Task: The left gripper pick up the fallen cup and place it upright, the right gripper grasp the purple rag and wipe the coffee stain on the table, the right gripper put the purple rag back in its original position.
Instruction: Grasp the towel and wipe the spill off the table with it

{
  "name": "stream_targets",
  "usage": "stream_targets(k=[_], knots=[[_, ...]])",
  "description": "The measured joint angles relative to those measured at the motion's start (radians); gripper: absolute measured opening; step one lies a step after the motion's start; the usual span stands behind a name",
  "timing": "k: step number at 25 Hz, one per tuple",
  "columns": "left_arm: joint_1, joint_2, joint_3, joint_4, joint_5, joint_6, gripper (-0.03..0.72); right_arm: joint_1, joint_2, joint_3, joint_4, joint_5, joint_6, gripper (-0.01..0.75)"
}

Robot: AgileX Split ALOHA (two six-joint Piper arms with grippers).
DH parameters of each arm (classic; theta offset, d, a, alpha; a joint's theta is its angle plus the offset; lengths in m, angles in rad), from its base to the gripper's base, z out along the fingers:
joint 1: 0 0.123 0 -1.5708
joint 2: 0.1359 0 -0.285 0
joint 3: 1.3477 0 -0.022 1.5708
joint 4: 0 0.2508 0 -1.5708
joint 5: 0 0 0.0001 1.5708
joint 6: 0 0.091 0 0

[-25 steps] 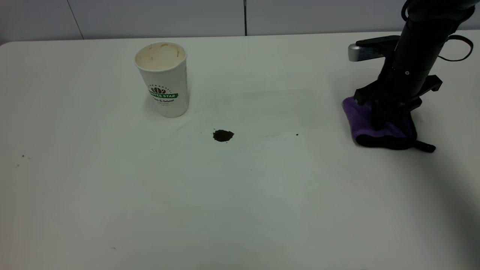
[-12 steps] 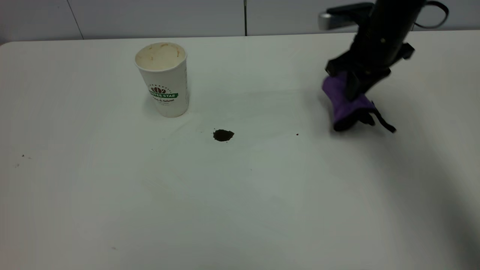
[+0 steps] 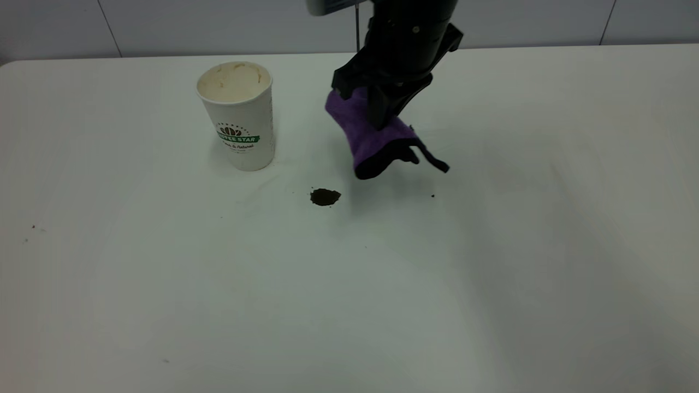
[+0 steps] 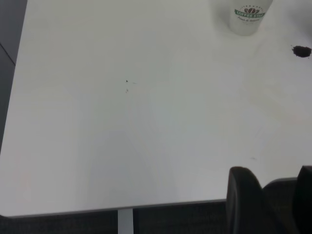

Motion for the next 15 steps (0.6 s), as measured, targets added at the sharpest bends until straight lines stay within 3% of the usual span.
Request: stream_targets(k=[5, 15], knots=[[0.0, 0.0, 0.0, 0.0, 0.0, 0.0, 0.27, 0.041, 0.077, -0.01, 0.036, -0.042, 0.004, 0.049], [0.0, 0.0, 0.0, 0.0, -0.001, 0.0, 0.27, 0.043, 0.198, -0.046, 0.095, -0.17, 0.003, 0.049]])
